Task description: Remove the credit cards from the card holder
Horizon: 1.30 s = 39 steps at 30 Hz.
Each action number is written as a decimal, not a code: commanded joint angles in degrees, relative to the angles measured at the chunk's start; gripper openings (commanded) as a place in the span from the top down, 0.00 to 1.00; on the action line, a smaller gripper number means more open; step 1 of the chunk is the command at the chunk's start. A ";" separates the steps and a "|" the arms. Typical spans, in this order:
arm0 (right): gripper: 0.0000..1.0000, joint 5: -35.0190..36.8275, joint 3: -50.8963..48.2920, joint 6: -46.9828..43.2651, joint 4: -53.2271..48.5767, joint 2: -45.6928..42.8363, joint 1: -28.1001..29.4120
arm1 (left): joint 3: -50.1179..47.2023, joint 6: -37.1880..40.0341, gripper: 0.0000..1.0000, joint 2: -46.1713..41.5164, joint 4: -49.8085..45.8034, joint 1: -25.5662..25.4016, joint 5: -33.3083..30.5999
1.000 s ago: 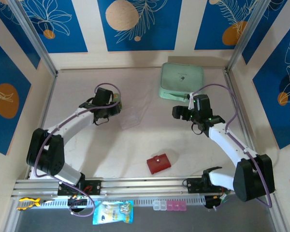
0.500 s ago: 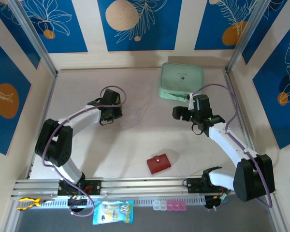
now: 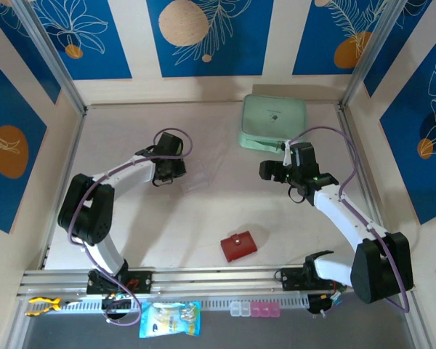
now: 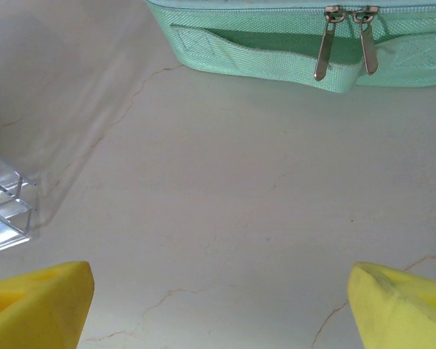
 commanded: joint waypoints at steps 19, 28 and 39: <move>0.09 1.05 1.08 0.22 -1.12 -1.91 0.78 | 1.27 1.42 0.85 0.62 -3.14 -2.08 -3.01; 0.09 1.43 0.97 0.70 -1.02 -2.31 0.97 | 3.74 2.72 0.93 2.01 -3.47 -2.87 -2.00; 0.09 2.69 0.40 0.61 -1.71 -3.85 1.20 | 14.63 4.81 1.00 7.98 -6.02 -7.65 -2.18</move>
